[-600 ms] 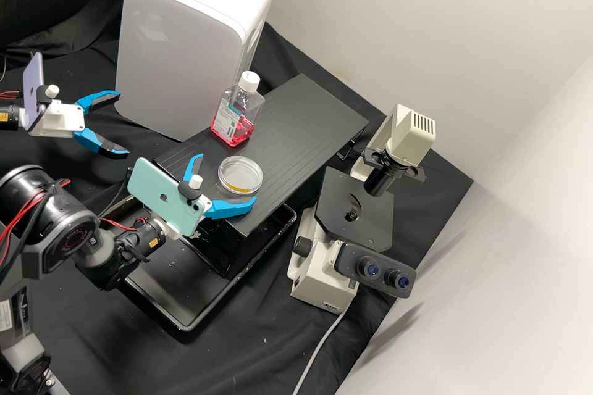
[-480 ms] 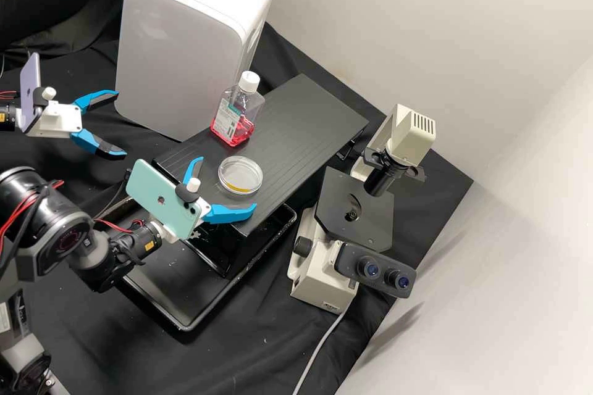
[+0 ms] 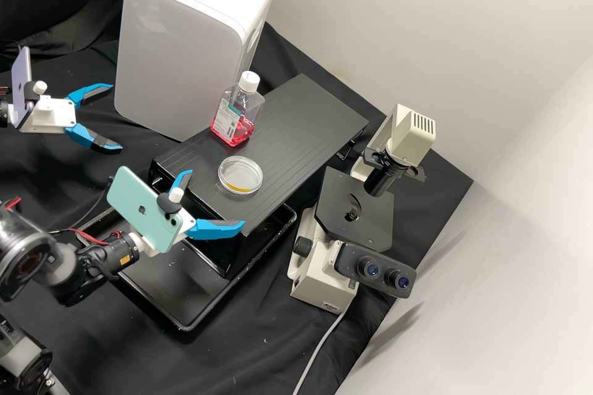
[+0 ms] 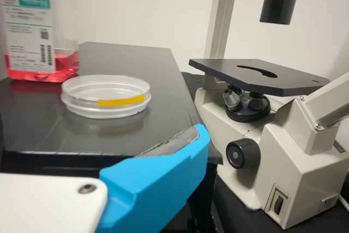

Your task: Place the lid on the petri dish

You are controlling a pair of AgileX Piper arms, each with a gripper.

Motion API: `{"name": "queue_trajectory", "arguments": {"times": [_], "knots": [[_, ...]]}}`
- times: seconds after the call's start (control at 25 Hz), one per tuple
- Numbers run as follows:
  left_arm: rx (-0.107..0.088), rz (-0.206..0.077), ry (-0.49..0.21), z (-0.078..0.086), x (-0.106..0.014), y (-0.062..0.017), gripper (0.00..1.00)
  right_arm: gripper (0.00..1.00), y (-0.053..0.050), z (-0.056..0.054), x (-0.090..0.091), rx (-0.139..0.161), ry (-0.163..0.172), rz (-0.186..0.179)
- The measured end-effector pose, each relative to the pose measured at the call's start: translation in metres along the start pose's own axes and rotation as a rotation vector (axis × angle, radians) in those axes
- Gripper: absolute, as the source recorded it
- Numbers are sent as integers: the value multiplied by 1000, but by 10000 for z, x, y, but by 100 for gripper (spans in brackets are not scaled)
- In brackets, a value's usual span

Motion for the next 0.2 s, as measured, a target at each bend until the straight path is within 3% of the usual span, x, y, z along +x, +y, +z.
{"name": "queue_trajectory", "arguments": {"times": [0.2], "knots": [[-3, 1, 8, -7, 0, 0, 100, 100, 29, -4, -113, 12, 13, 4]]}}
